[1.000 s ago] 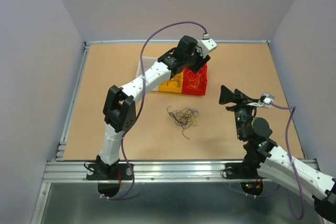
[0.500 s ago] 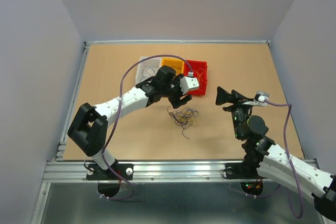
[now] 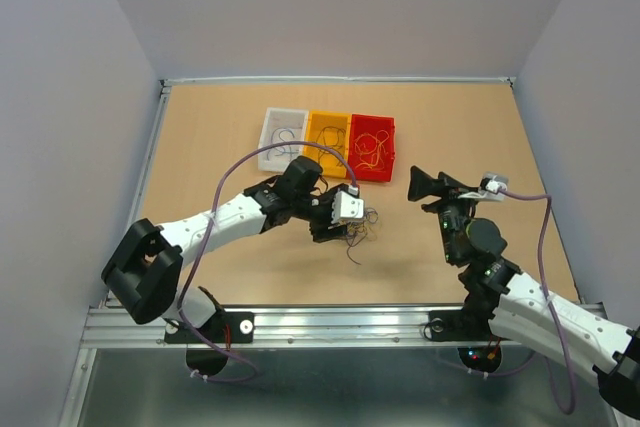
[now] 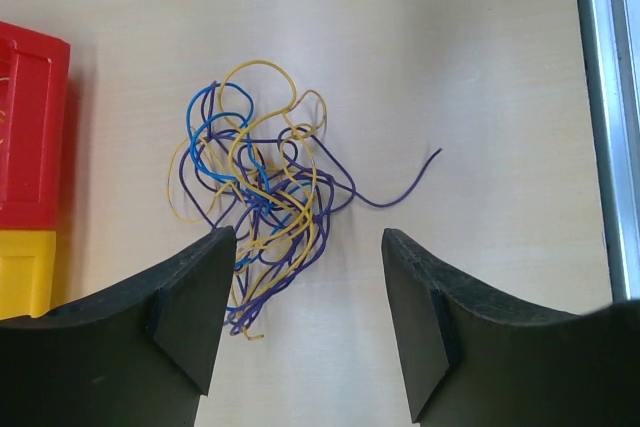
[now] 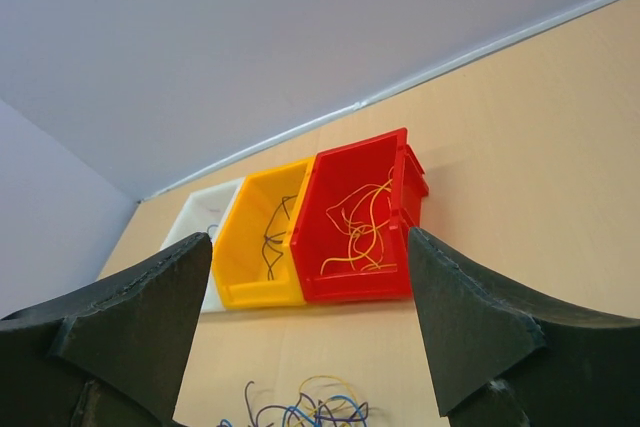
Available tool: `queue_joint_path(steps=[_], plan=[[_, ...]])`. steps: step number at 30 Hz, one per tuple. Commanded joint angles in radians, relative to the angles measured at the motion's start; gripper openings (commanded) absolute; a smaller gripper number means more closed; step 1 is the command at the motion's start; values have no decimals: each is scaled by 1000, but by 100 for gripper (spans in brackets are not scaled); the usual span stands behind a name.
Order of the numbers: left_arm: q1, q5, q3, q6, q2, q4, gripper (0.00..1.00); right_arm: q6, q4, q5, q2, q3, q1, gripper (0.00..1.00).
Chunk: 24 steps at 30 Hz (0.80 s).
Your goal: Untangle the cables
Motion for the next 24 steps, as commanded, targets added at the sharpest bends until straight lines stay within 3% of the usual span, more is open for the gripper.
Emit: queue_joint_path(steps=[1,16,24], plan=[[-19,-22,-45,7,-59,147,71,5,19,-3,20,51,3,84],[-94,-186,-90,-31,7,306,53,4,10,-17,36,66,4,84],[-99,-200,-82,-11,58,287,53,7,5,-22,27,64,4,84]])
